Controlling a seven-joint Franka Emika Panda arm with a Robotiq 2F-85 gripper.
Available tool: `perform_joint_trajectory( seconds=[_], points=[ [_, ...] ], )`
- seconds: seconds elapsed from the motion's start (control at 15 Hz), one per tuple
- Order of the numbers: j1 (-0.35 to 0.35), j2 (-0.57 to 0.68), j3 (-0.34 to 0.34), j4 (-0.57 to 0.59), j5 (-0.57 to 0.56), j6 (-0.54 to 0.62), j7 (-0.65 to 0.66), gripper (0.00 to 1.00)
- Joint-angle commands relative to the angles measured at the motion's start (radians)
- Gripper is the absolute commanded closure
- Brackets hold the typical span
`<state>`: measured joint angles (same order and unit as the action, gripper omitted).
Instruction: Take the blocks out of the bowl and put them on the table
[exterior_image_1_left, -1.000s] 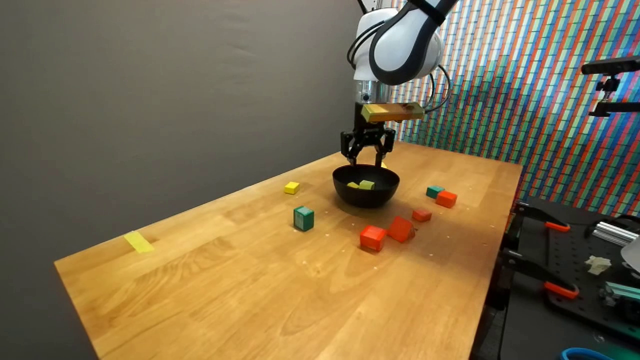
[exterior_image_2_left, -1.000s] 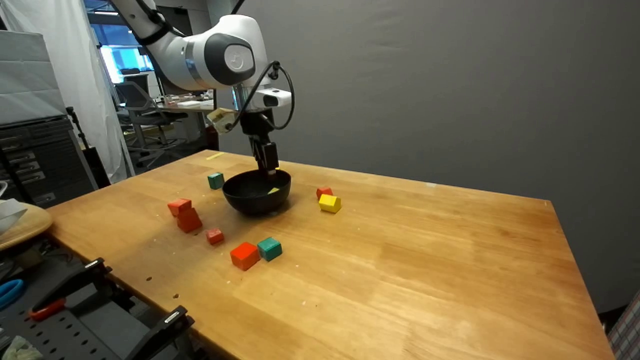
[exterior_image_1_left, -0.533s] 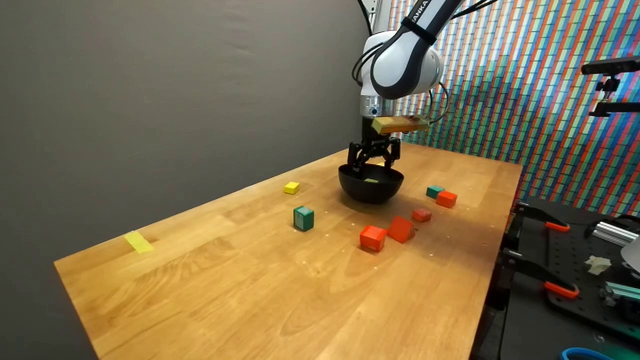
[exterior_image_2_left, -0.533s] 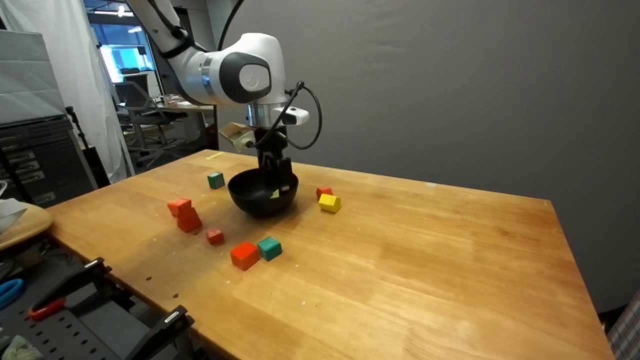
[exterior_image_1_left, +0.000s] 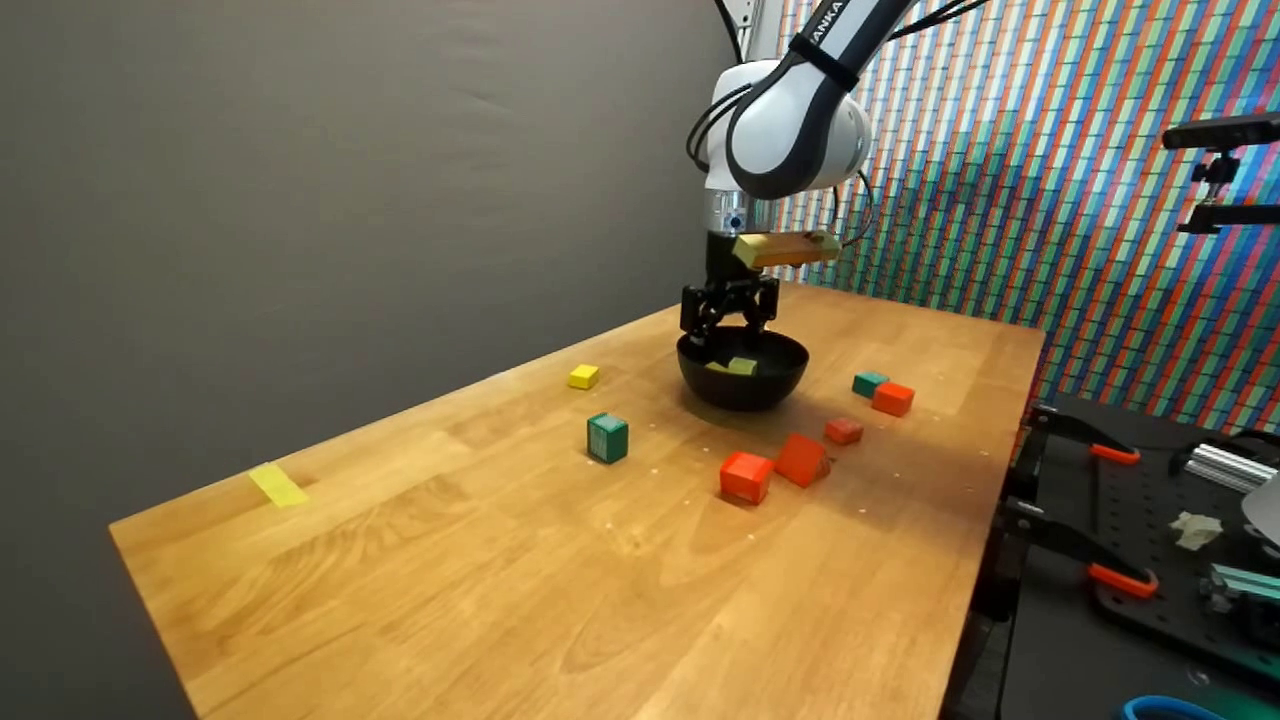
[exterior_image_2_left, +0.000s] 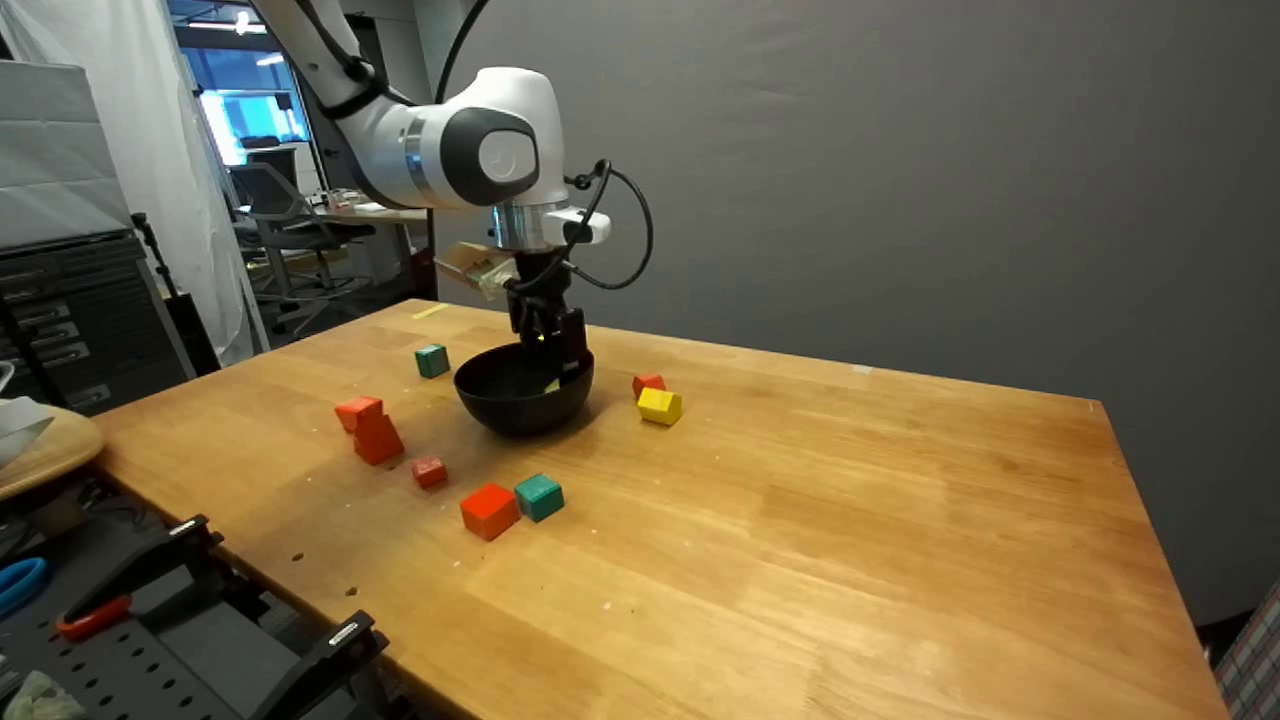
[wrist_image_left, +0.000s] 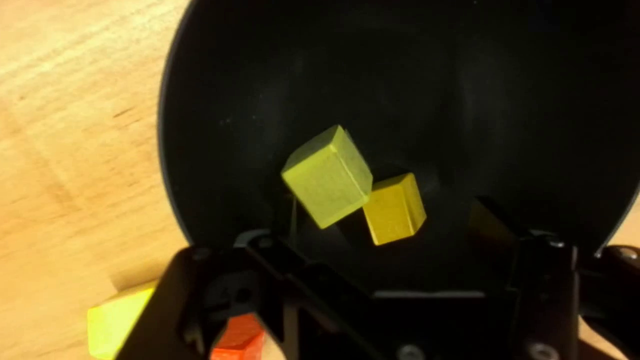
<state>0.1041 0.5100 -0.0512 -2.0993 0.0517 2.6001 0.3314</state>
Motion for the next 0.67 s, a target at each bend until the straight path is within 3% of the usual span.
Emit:
perform_joint_trajectory(
  seconds=[0.0,0.6],
  points=[
    [-0.007,0.034,0.013,0.037,-0.006,-0.003,-0.048,0.25],
    [-0.012,0.047,0.02,0.041,-0.006,-0.005,-0.107,0.22]
  ],
)
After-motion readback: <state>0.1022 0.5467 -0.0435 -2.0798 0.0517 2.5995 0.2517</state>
